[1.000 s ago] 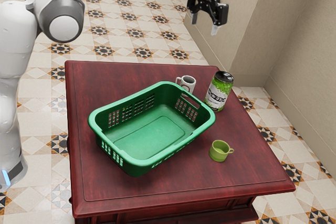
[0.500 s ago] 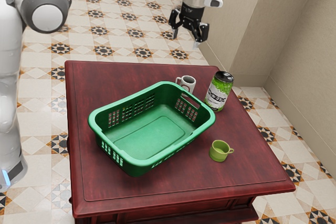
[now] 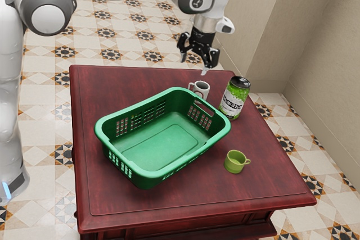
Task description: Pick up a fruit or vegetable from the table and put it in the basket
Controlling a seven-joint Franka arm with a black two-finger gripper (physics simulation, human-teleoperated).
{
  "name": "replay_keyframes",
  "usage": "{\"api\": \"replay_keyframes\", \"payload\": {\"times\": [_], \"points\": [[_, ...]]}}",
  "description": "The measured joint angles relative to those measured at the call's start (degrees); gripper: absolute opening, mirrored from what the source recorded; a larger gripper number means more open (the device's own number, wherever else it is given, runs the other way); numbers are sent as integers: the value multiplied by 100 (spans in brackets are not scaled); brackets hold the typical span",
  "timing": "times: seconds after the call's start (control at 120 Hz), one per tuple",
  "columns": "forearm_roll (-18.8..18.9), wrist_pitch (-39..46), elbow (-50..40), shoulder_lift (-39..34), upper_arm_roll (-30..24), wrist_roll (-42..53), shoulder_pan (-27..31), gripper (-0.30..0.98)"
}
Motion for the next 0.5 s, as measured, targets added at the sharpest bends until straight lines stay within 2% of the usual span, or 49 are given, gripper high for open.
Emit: {"api": "replay_keyframes", "payload": {"times": [0.5], "points": [[-27,255,-438,24,289,-62,2,69]]}}
